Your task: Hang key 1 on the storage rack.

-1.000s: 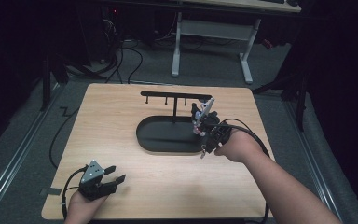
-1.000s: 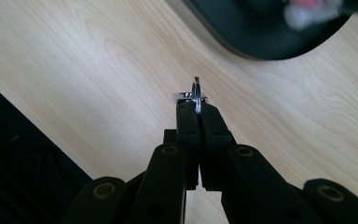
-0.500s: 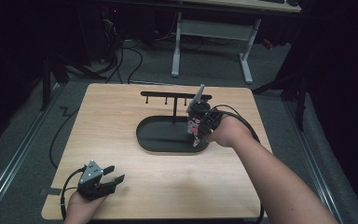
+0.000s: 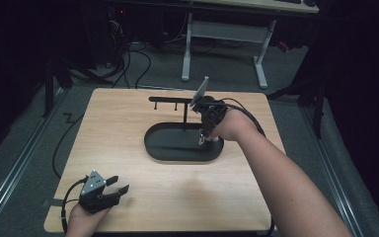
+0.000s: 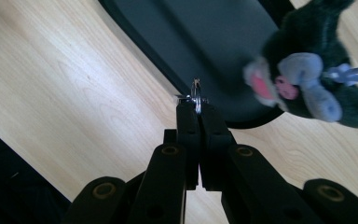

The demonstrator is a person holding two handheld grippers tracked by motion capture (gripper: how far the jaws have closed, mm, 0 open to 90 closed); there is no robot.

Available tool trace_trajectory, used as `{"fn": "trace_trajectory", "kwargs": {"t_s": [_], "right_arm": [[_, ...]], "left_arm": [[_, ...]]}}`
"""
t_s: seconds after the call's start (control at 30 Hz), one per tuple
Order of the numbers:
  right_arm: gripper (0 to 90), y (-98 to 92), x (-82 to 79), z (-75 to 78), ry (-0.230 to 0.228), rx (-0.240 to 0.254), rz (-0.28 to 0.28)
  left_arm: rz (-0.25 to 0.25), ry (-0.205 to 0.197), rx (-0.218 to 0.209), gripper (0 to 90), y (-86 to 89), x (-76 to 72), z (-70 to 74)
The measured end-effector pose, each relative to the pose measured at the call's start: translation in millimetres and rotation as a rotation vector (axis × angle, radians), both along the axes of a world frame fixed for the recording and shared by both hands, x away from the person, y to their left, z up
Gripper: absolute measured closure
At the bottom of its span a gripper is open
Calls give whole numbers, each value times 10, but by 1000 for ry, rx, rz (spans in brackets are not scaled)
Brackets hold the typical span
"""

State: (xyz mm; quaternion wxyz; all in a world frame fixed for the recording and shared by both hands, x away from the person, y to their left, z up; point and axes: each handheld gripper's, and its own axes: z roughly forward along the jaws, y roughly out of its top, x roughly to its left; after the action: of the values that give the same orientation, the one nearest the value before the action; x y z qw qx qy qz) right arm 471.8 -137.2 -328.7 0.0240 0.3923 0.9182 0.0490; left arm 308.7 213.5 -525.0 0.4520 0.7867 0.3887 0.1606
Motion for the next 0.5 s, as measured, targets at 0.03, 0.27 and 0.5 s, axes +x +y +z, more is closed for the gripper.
{"fn": "trace_trajectory", "kwargs": {"t_s": [0.03, 0.27, 0.5], "right_arm": [[889, 17, 10, 17, 1, -6, -12], [889, 46, 135, 83, -2, -4, -23], [889, 82, 271, 90, -18, 0, -12]], "left_arm": [[1, 0, -1, 435, 2, -1, 1], [-2, 2, 1, 435, 9, -3, -1], [-3, 8, -1, 435, 16, 7, -5]]}}
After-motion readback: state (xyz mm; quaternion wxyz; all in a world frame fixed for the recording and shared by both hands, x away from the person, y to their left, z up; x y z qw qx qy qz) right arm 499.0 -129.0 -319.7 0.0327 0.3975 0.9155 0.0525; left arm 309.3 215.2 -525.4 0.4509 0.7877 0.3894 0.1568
